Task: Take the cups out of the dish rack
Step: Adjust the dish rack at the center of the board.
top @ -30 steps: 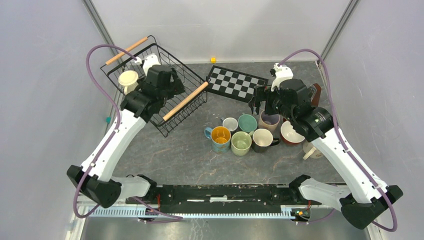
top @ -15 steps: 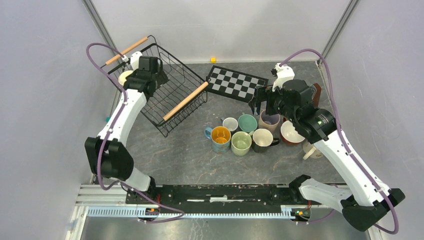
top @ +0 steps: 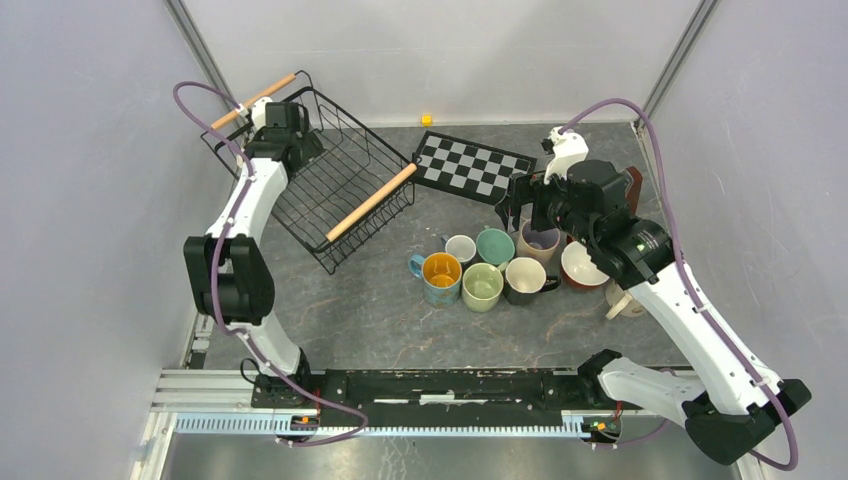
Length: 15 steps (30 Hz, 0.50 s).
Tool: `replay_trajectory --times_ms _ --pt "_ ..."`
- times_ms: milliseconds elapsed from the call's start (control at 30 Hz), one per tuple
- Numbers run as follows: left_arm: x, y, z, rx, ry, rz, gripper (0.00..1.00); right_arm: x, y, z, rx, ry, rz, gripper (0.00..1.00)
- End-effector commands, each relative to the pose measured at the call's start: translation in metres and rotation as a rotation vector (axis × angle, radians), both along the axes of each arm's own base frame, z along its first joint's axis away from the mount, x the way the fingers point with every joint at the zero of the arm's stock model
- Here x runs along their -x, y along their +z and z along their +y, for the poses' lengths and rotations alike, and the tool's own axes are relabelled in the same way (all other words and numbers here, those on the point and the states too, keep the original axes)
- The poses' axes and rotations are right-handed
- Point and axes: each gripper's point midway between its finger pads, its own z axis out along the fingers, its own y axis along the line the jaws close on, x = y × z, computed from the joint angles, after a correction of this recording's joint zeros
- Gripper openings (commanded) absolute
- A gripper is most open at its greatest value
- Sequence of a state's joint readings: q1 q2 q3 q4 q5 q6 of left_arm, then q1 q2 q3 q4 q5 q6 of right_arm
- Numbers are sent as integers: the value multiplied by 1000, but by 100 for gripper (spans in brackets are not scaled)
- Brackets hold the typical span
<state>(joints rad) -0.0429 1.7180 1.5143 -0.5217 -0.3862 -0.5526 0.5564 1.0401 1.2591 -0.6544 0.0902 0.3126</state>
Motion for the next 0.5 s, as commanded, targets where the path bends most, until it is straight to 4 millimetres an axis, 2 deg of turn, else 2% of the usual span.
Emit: replay_trajectory --times_ms 0,33,100,333,467 --pt "-34 12 14 3 -4 -68 100 -2 6 5 -20 20 -37 98" --pt "-38 9 13 7 -1 -63 100 -2 6 6 -20 26 -37 98" --pt "-46 0 33 9 44 -54 100 -3 5 9 -21 40 -39 98" --pt "-60 -19 73 0 157 -43 100 -1 -1 17 -28 90 -47 98" --pt "-65 -21 85 -4 176 -55 100 -1 -11 19 -19 105 -42 98"
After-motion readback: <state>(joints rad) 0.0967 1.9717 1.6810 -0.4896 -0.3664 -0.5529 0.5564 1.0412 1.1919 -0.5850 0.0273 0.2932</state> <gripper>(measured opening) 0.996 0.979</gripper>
